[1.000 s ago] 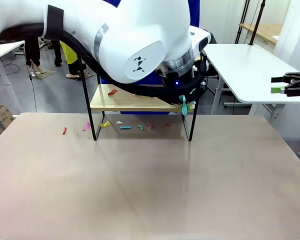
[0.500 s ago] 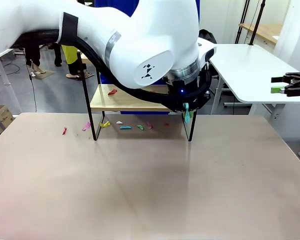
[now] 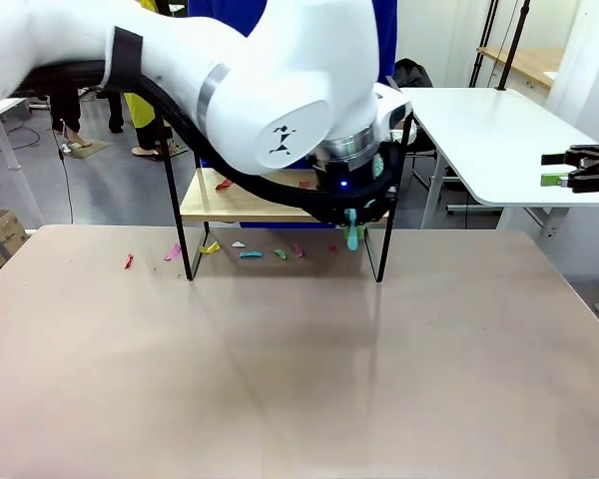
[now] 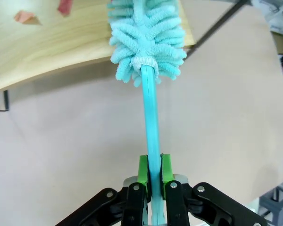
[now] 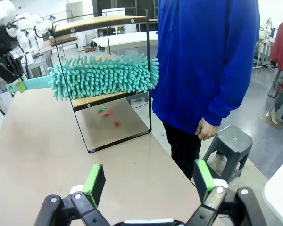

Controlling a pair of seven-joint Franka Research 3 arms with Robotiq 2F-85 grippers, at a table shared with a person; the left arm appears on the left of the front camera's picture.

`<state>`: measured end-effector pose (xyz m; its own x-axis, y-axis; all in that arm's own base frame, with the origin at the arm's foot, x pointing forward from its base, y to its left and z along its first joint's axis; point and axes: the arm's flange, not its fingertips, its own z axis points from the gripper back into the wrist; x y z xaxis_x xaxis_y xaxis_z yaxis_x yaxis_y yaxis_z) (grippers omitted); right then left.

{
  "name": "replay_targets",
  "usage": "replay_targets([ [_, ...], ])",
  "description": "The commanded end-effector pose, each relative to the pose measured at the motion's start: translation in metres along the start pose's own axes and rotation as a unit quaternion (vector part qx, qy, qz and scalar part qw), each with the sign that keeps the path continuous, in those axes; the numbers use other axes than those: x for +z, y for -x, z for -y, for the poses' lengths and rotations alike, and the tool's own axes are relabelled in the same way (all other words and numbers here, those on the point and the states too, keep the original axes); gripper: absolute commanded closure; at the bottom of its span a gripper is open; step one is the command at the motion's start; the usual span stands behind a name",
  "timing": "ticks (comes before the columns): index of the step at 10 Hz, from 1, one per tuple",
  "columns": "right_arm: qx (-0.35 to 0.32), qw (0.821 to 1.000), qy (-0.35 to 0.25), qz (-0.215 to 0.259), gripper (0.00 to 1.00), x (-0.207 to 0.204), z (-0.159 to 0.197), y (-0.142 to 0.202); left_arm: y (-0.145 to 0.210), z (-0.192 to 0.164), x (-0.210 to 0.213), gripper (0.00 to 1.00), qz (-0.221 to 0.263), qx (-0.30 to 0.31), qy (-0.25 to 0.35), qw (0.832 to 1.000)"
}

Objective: Clean the shelf.
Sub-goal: Clean the specific section of the Shelf indicated by the human with the Duster.

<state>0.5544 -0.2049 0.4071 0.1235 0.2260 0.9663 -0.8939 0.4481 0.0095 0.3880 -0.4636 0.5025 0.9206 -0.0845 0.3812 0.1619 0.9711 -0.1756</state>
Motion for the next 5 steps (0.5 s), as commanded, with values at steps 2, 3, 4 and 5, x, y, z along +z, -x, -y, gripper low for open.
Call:
replay_targets([
  [2, -0.005, 1.0, 0.007, -0.014, 0.0, -0.001, -0.002, -0.007, -0.001, -0.053, 0.014, 0.87, -0.012, -0.006, -0.022, 1.0],
  [3, -0.005, 1.0, 0.007, -0.014, 0.0, -0.001, -0.002, -0.007, -0.003, -0.068, 0.016, 0.87, -0.015, -0.007, -0.035, 0.999],
  [4, -0.005, 1.0, 0.007, -0.014, 0.0, -0.001, -0.002, -0.007, -0.009, -0.085, 0.018, 0.87, -0.02, -0.008, -0.051, 0.998],
  [5, -0.005, 1.0, 0.007, -0.014, 0.0, -0.001, -0.002, -0.007, -0.011, -0.099, 0.018, 0.87, -0.029, -0.011, -0.072, 0.997],
])
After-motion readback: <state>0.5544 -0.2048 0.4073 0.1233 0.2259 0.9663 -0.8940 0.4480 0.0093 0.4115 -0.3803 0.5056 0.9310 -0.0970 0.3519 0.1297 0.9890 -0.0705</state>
